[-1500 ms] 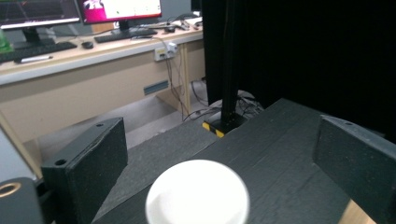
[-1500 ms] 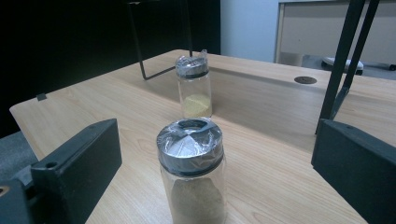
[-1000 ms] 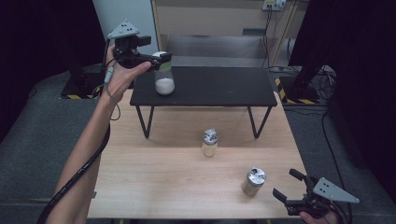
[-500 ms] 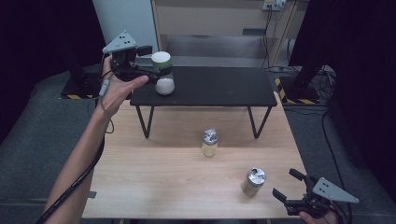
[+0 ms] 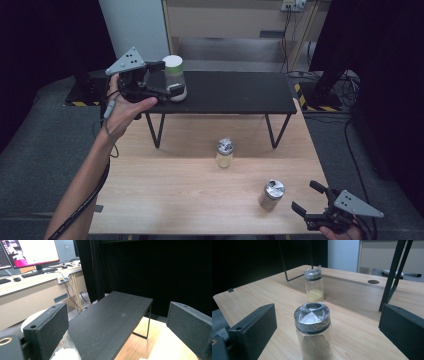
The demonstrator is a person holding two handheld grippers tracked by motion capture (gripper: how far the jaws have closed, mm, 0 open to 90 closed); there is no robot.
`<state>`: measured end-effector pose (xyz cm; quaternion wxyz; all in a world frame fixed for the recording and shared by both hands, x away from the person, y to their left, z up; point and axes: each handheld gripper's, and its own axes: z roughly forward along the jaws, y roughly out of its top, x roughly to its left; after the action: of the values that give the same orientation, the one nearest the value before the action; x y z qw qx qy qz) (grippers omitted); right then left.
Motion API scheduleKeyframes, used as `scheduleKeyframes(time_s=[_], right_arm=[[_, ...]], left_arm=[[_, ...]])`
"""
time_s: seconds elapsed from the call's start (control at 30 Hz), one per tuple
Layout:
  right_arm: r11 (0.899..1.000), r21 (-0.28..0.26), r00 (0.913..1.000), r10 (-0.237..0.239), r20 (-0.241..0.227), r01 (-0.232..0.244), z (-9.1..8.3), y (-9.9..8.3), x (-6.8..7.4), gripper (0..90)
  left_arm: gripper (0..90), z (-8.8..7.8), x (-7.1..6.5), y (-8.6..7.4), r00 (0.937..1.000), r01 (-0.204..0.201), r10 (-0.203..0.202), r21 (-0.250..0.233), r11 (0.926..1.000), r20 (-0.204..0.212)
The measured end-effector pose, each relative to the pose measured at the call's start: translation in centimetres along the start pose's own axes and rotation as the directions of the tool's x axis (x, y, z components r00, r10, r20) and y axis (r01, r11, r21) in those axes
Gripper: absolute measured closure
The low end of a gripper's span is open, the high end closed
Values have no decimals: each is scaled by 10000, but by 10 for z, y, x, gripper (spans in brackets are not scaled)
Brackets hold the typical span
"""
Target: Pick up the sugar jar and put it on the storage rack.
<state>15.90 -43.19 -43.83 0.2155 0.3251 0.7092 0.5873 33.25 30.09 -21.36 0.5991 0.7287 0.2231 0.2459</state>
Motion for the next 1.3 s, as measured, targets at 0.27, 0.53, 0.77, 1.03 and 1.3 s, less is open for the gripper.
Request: scheduleKeyframes(time_s=[0.27,0.53,0.77,1.03,1.3], right_arm=[[10000,23,10000,17,43,-17,0,0,0,22],[10000,13,10000,15,46,-15,0,0,0,21],[10000,41,10000,-21,24,21,0,1,0,22],[10000,32,10000,-68,30,68,0,1,1,22],[10000,53,10000,-65,22,65,0,1,1,22]], left_arm=[[26,-9,-6,-19,9989,207,-200,-152,9997,434],[22,-16,-17,-38,9977,125,-130,82,9999,662],[23,-21,-29,-52,9976,4,-25,297,9996,697],[24,-29,-35,-73,9979,74,-111,585,9983,641],[22,-39,-37,-98,9981,258,-289,567,9981,552]])
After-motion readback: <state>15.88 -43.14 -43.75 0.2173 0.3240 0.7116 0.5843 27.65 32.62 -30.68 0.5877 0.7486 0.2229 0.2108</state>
